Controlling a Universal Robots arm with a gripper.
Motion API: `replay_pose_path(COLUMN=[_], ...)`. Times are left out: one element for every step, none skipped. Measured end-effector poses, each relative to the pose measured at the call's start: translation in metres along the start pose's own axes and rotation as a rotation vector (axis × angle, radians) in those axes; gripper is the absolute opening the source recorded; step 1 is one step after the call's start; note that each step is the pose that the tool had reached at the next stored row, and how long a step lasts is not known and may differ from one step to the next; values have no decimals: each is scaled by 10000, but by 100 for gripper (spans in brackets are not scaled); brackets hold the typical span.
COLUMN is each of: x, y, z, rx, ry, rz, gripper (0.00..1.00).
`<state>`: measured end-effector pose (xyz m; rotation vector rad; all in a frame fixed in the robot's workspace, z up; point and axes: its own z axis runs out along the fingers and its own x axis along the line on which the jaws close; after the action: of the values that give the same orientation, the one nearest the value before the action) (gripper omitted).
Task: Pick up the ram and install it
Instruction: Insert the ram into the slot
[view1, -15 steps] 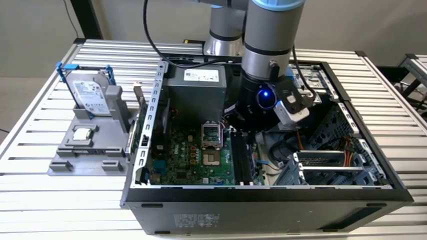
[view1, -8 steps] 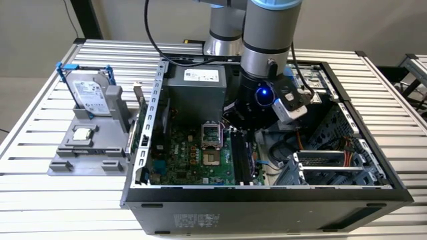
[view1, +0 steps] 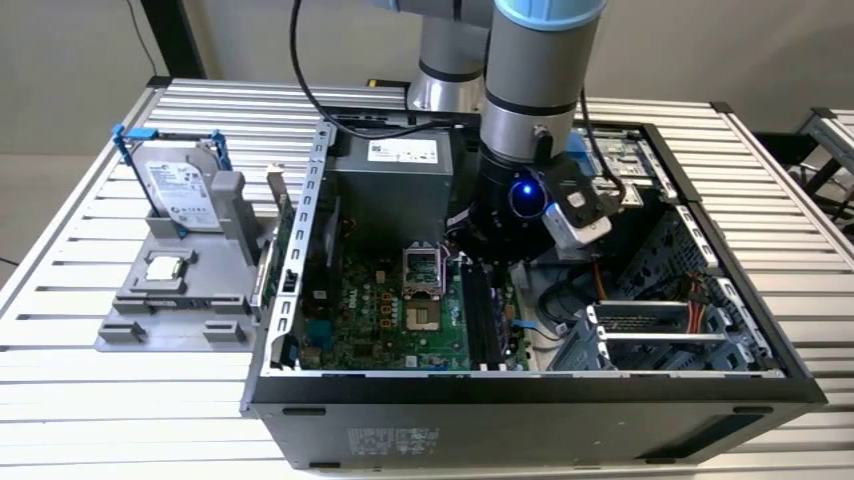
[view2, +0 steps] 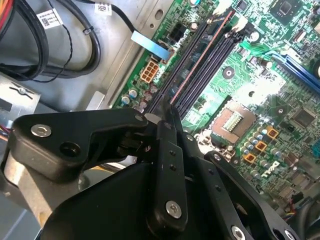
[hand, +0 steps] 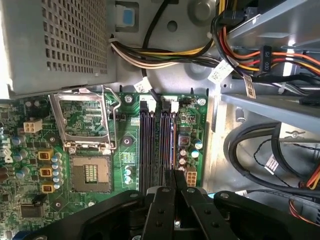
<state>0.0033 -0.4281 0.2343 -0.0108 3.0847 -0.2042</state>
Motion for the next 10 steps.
replay_pose_path(x=[0, 0, 0, 0, 0, 0, 0, -1, -1, 0], y=[1, 2, 3, 4, 5, 6, 8, 9, 10, 11], z=[7, 14, 20, 24, 27, 28, 30, 31, 33, 33], rx=[0, 1, 0, 2, 2, 1, 0, -1, -1, -1], ry=[0, 0, 1, 0, 1, 1, 0, 0, 0, 0], rz=[-1, -1, -1, -1, -1, -1, -2, -2, -2, 0], gripper=[0, 0, 0, 0, 0, 0, 0, 0, 0, 0])
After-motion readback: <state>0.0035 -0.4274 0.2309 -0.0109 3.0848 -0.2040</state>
